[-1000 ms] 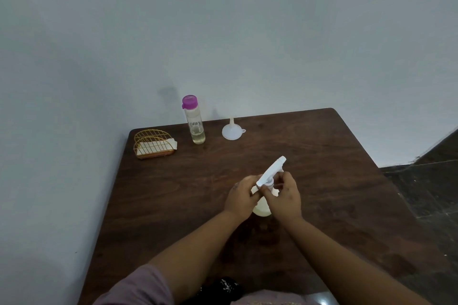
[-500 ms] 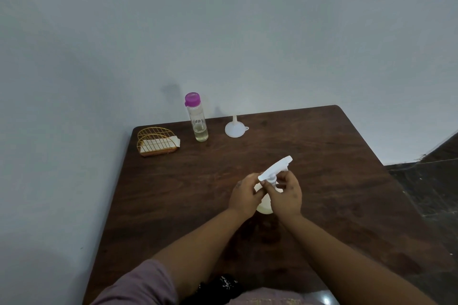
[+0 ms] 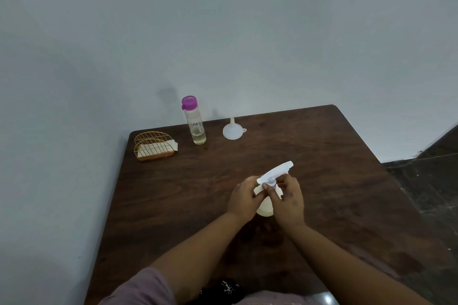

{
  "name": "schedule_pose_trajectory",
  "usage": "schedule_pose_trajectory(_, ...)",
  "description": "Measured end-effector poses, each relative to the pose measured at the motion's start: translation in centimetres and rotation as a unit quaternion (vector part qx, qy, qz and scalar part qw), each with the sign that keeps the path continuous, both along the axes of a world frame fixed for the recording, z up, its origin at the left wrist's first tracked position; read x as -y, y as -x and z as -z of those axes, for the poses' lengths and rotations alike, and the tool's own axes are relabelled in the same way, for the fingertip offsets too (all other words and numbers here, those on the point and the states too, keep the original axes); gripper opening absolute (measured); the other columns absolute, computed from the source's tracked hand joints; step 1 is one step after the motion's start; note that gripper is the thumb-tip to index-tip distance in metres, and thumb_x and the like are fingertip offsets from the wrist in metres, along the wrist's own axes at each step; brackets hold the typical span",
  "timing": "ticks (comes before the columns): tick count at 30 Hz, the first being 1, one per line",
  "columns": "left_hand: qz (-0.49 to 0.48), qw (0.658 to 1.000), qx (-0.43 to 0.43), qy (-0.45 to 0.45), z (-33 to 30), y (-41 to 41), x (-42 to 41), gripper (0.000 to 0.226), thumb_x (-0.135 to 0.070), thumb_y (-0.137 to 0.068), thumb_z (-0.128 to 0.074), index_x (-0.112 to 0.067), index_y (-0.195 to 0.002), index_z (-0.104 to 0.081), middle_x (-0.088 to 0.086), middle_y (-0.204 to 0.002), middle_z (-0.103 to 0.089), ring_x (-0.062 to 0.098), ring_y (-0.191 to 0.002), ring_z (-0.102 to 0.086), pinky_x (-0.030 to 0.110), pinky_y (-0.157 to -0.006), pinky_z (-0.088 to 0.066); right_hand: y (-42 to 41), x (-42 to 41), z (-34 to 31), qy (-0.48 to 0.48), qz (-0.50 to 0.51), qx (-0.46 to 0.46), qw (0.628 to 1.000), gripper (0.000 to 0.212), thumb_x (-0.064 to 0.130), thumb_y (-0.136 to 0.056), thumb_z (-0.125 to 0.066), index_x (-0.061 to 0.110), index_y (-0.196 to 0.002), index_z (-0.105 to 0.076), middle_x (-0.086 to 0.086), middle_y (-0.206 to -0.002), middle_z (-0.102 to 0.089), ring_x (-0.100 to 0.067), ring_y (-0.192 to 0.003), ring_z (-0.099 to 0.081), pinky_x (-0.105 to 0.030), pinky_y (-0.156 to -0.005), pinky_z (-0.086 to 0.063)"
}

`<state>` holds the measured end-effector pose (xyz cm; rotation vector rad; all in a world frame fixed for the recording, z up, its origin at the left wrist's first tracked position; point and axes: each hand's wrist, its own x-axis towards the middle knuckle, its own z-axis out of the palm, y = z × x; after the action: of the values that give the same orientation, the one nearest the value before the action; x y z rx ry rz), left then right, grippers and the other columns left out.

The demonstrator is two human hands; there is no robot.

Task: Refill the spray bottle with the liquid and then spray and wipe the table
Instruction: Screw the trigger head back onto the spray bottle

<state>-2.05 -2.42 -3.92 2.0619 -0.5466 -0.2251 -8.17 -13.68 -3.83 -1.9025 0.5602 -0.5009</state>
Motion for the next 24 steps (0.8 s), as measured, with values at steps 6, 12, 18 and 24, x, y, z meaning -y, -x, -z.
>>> schedule_pose_trajectory(6,0.019,0.999,-0.017,0.023,-0.3,-0.4,-0.2,0.026,-0.018,-0.083,-0.064,-0.015,-0.108,-0.069,-0.004,-0.096,-0.070,0.000,-0.078,-0.056,0.016,-0.068,-0.043,-0.8,-0.1,-0.2,-0.065,0.009,-0.050,0.997,0.046,0.032,-0.073,-0.082,0.016,-0.105,-0.054,0.005,-0.107,-0.058,-0.011,-0.099,-0.056,-0.017,-0.076,-0.042)
schedule_pose_trajectory(12,0.028,0.999,-0.003,0.019,-0.1,-0.2,-0.3,0.029,-0.026,-0.087,-0.062,-0.020,-0.115,-0.068,-0.005,-0.103,-0.070,0.000,-0.081,-0.058,0.017,-0.071,-0.044,0.3,-0.9,1.1,0.007,-0.005,-0.001,1.000,0.022,0.034,-0.088,-0.063,0.019,-0.104,-0.059,0.009,-0.103,-0.060,-0.014,-0.100,-0.056,-0.044,-0.084,-0.050)
schedule_pose_trajectory(18,0.032,1.000,0.000,0.000,-0.3,-0.5,-0.1,0.039,-0.035,-0.078,-0.054,-0.019,-0.111,-0.069,-0.009,-0.098,-0.067,0.001,-0.073,-0.052,0.014,-0.067,-0.039,-0.9,-0.7,0.0,-0.064,0.030,-0.016,0.997,0.028,0.024,-0.077,-0.078,0.016,-0.094,-0.058,0.003,-0.096,-0.063,-0.014,-0.096,-0.060,-0.015,-0.070,-0.043)
schedule_pose_trajectory(24,0.060,0.998,-0.028,-0.010,-0.1,-1.1,-0.2,0.026,-0.031,-0.087,-0.063,-0.021,-0.111,-0.067,-0.013,-0.102,-0.063,0.001,-0.083,-0.057,0.019,-0.073,-0.044,-0.2,0.3,1.3,0.018,-0.056,-0.055,0.997,0.038,0.045,-0.089,-0.059,0.015,-0.113,-0.058,0.004,-0.111,-0.053,-0.013,-0.103,-0.051,-0.043,-0.095,-0.044)
